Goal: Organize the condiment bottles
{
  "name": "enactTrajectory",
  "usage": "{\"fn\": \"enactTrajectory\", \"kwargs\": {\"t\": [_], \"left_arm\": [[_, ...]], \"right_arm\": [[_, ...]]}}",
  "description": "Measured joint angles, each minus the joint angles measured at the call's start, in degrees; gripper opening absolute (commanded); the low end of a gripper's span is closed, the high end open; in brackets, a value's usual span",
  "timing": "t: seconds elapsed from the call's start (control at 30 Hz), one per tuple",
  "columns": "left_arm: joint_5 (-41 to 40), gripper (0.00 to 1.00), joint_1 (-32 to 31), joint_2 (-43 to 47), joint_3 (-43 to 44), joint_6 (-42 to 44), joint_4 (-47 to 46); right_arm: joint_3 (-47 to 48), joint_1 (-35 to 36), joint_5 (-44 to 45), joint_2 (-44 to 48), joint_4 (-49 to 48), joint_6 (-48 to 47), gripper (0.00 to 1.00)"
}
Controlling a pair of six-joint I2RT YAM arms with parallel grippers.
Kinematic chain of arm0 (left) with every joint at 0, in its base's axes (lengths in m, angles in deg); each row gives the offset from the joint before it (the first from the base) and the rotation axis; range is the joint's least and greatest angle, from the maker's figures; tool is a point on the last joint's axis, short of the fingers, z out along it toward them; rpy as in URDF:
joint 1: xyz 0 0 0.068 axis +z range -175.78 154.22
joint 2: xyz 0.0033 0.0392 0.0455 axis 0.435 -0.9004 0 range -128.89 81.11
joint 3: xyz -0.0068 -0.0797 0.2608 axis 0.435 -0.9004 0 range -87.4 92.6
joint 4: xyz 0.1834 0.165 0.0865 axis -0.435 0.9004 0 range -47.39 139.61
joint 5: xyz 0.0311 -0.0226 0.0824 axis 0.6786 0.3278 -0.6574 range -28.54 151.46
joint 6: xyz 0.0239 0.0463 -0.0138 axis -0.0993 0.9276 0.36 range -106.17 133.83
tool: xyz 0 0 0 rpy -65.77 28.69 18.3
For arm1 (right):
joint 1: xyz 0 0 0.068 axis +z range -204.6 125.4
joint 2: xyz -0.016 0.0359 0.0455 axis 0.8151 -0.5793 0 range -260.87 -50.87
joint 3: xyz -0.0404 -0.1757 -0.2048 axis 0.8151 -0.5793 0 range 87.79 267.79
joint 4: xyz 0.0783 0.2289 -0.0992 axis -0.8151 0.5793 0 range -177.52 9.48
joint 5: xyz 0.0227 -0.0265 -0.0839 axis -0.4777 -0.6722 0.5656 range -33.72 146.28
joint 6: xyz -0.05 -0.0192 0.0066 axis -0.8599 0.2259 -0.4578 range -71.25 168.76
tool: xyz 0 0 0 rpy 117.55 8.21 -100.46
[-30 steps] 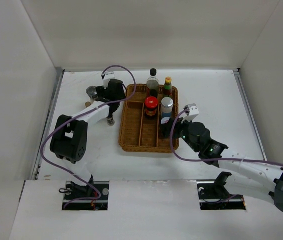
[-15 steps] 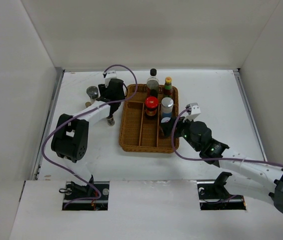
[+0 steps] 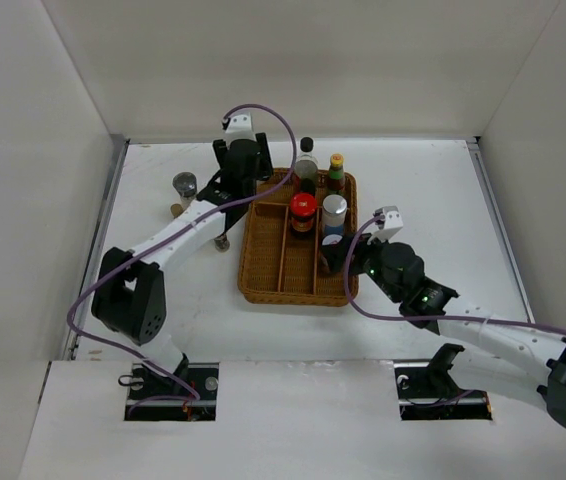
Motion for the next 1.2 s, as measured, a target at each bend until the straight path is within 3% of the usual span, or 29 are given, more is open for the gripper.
{"fn": "enactTrajectory", "kwargs": {"t": [0.47, 0.63, 0.87, 1.2], "left_arm": [[5.8, 0.48, -0.9, -12.3, 2.1, 0.3, -4.5], [6.1, 0.57, -0.9, -14.5, 2.1, 0.2, -4.8], [5.7, 0.8, -0.9, -15.3, 2.1, -0.8, -7.8], [2.4, 0.82, -0.9, -10.3, -2.2, -1.0, -9.1]], "right_arm": [[-0.3, -0.2, -0.1, 1.2, -0.2, 0.1, 0.88], [-0.3, -0.2, -0.1, 1.2, -0.3, 0.1, 0.88], [-0.3, -0.2, -0.1, 1.2, -0.3, 0.1, 0.89], [-0.3, -0.2, -0.1, 1.4, -0.3, 0.1, 0.89]]}}
